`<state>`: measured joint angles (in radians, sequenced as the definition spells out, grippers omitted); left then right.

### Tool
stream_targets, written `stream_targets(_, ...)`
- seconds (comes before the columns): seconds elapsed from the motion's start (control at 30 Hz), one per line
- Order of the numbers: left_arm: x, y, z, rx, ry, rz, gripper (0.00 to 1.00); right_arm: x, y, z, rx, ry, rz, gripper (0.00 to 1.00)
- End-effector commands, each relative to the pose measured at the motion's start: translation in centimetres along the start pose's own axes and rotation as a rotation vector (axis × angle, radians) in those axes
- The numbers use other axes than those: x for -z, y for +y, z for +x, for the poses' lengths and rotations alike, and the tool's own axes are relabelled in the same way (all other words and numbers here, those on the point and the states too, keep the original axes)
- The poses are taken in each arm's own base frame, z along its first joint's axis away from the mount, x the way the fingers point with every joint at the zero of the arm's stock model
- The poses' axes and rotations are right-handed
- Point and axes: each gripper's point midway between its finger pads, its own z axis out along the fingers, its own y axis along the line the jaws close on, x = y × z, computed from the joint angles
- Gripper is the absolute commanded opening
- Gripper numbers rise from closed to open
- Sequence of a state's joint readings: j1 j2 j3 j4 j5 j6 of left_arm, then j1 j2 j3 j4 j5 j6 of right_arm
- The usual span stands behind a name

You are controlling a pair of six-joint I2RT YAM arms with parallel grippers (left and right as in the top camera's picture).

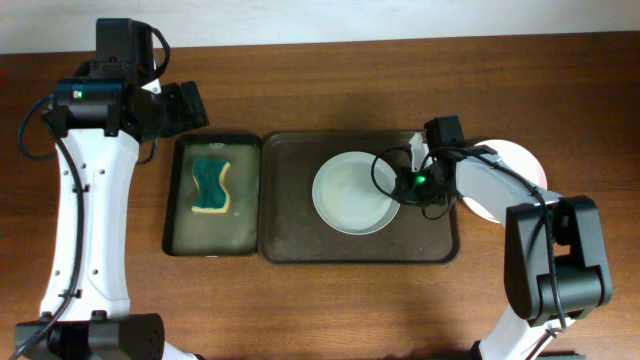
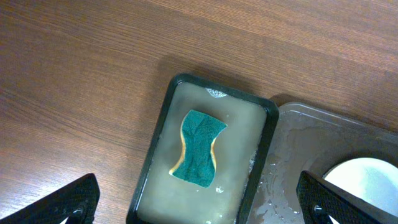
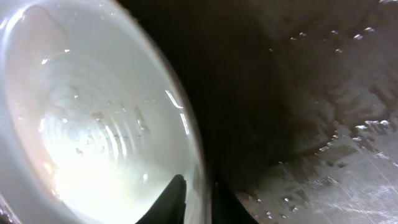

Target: Clean dirty plates on tray and stack at the side

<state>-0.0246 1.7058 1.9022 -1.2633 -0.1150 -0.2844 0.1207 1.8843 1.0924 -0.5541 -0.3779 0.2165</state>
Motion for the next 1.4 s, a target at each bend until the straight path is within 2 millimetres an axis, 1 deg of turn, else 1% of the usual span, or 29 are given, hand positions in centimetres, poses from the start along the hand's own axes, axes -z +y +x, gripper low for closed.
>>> stream_targets(0.0,0.0,0.0,0.0,0.011,-0.001,0.003,1.00,-0.5,-0.6,1.1,-0.052,0.032,0.023,0.04)
stream_targets(0.07,0.0,0.0,0.0,0.011,-0.001,0.003,0.99,0.4,-0.4,0.8,-0.064,0.045,0.025,0.04)
stream_targets(0.1,0.0,0.0,0.0,0.011,-0.001,0.003,0.99,1.4,0.0,0.4,-0.068,0.052,0.027,0.04)
stream_targets(0.23,0.0,0.0,0.0,0.011,-0.001,0.003,0.99,6.4,2.5,-2.0,-0.053,0.037,0.052,0.04)
stream_targets(0.3,0.0,0.0,0.0,0.011,-0.001,0.003,0.99,8.5,2.8,-3.1,-0.062,0.014,0.108,0.04)
stream_targets(0.37,0.0,0.0,0.0,0.011,-0.001,0.003,0.99,9.9,3.8,-4.2,-0.052,-0.023,0.164,0.04)
stream_targets(0.4,0.0,0.0,0.0,0.011,-0.001,0.003,0.99,10.1,4.4,-4.4,-0.052,-0.037,0.176,0.04)
stream_targets(0.43,0.0,0.0,0.0,0.011,-0.001,0.003,0.99,10.4,5.5,-4.8,-0.049,-0.062,0.186,0.04)
stream_targets(0.5,0.0,0.0,0.0,0.011,-0.001,0.003,0.99,10.0,8.2,-5.1,-0.035,-0.106,0.201,0.04)
stream_targets(0.53,0.0,0.0,0.0,0.011,-0.001,0.003,0.99,9.7,9.1,-5.0,-0.034,-0.121,0.208,0.04)
stream_targets(0.67,0.0,0.0,0.0,0.011,-0.001,0.003,0.99,8.3,14.2,-4.5,0.030,-0.221,0.226,0.04)
stream_targets(0.7,0.0,0.0,0.0,0.011,-0.001,0.003,1.00,7.9,16.4,-4.3,0.081,-0.253,0.207,0.04)
stream_targets(0.73,0.0,0.0,0.0,0.011,-0.001,0.003,0.99,7.6,17.7,-4.1,0.108,-0.274,0.195,0.04)
stream_targets(0.8,0.0,0.0,0.0,0.011,-0.001,0.003,0.99,7.2,20.3,-3.3,0.141,-0.326,0.199,0.04)
stream_targets(0.9,0.0,0.0,0.0,0.011,-0.001,0.003,0.99,6.6,23.6,-1.8,0.216,-0.405,0.220,0.04)
stream_targets(0.97,0.0,0.0,0.0,0.011,-0.001,0.003,1.00,6.9,24.7,-1.3,0.248,-0.467,0.258,0.04)
stream_targets(1.03,0.0,0.0,0.0,0.011,-0.001,0.003,0.99,7.6,26.0,-1.0,0.291,-0.570,0.313,0.04)
stream_targets(1.17,0.0,0.0,0.0,0.011,-0.001,0.003,0.99,8.7,27.6,-0.4,0.335,-0.681,0.361,0.04)
stream_targets(1.27,0.0,0.0,0.0,0.011,-0.001,0.003,0.99,9.9,29.9,0.4,0.436,-0.779,0.395,0.04)
stream_targets(1.37,0.0,0.0,0.0,0.011,-0.001,0.003,1.00,10.2,30.8,1.4,0.469,-0.810,0.408,0.04)
